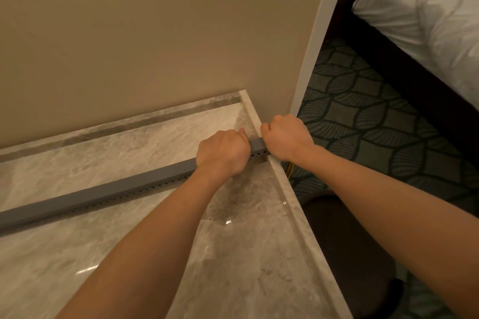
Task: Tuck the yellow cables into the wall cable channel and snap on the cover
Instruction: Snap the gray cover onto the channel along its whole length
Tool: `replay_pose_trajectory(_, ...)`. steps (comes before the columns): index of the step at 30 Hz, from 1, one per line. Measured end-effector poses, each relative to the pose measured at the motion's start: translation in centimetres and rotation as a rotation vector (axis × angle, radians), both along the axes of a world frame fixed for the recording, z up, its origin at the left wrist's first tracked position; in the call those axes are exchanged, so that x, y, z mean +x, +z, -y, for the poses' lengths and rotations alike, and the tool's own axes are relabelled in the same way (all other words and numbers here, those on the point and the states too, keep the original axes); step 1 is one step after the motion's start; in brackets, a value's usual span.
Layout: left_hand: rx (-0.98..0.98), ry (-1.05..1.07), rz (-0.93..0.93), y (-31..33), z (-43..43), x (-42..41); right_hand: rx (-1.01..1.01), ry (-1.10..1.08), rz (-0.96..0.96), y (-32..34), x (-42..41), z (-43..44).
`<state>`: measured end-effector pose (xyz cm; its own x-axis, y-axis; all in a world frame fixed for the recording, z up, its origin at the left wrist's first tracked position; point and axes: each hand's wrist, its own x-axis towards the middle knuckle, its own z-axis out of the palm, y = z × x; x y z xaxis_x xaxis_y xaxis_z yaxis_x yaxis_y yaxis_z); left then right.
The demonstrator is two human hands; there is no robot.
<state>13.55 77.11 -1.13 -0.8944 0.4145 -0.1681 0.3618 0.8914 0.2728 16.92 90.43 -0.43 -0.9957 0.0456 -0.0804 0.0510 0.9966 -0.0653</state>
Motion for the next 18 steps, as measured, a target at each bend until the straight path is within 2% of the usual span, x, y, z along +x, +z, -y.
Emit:
replay_pose_trajectory(3,0.021,-0.005,0.012,0.2,-0.1,0.2,-0.010,0.011,0.001,-0.2,-0.1,-0.1)
replay_pose_trajectory(9,-0.018,0.006,0.013,0.2,-0.1,0.2,-0.220,-0.179,-0.021,-0.9,-0.6,-0.2)
replay_pose_trajectory(13,-0.004,-0.020,0.045,0.3,0.1,-0.3,-0.378,-0.282,0.123,-0.8,-1.2,-0.9)
replay_pose_trajectory(18,0.061,-0.109,0.288,1.1,1.0,-1.1,-0.628,-0.229,0.325,0.0,-1.1,-2.6)
